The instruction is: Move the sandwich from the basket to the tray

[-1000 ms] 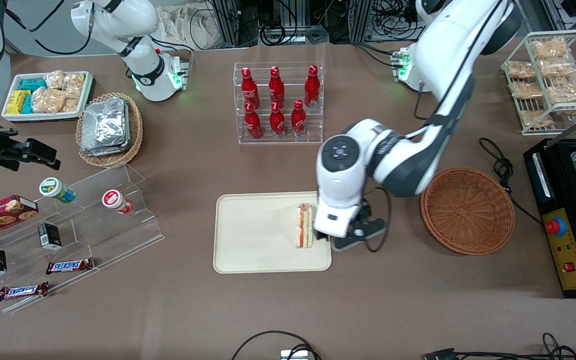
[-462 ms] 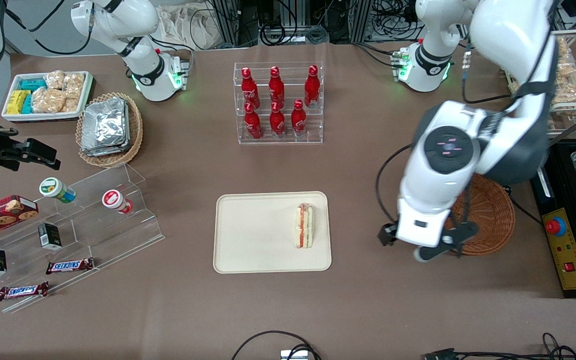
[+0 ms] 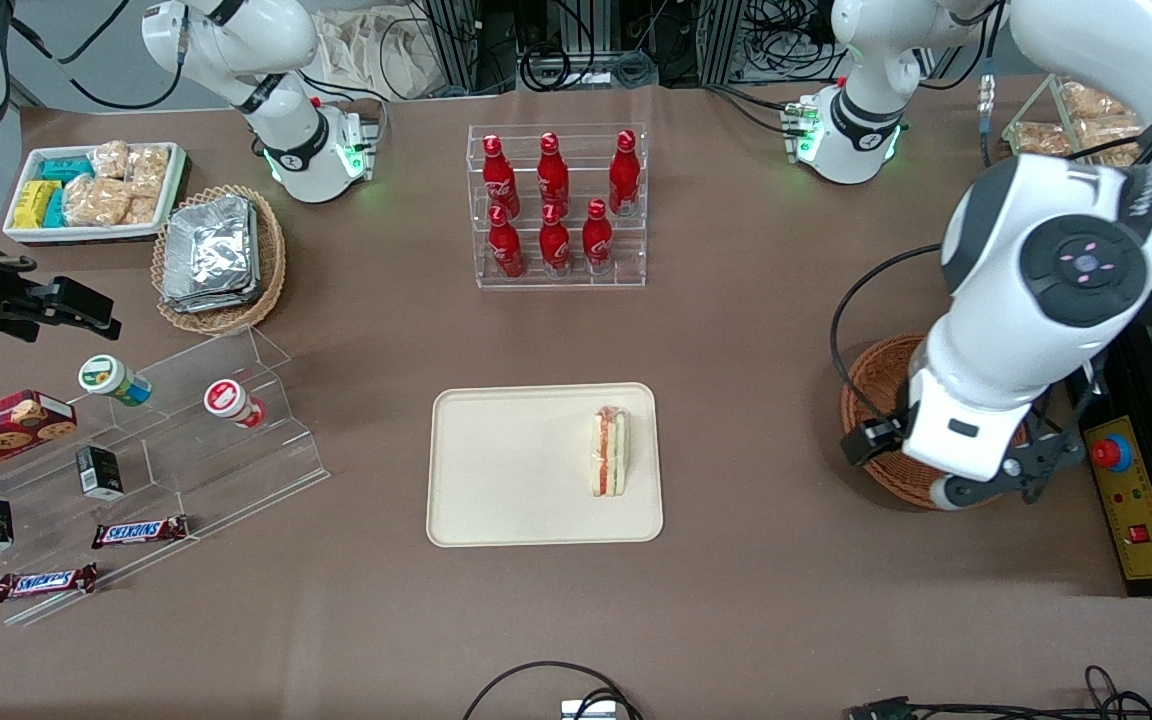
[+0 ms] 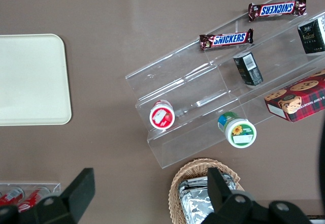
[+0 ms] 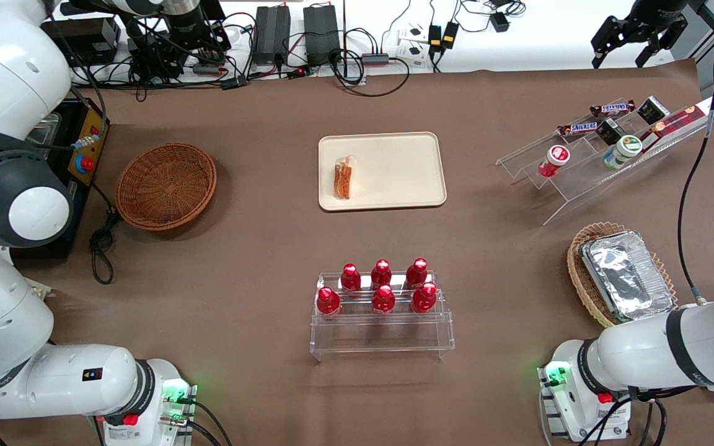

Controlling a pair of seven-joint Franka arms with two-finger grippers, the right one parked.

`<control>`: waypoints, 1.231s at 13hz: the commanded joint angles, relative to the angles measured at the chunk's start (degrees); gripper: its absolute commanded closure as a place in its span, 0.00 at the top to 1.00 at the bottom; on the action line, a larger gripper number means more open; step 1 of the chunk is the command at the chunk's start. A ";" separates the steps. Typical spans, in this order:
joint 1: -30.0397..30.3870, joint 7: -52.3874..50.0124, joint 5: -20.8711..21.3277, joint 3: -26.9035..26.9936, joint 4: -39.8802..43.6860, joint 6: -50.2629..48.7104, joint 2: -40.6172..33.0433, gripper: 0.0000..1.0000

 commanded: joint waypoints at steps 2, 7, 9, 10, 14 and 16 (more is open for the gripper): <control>4.48 9.43 -2.93 -0.28 -1.54 -4.09 -3.92 1.00; 5.02 22.71 -5.47 4.88 -7.22 -5.26 -11.02 1.00; 3.79 26.48 -8.81 9.37 -10.84 -4.63 -15.50 1.00; 2.22 30.16 -9.09 12.18 -12.68 -4.72 -17.79 1.00; 1.24 40.66 -13.05 16.51 -18.58 -5.51 -24.92 1.00; 1.24 40.83 -13.75 16.69 -20.60 -5.60 -27.55 1.00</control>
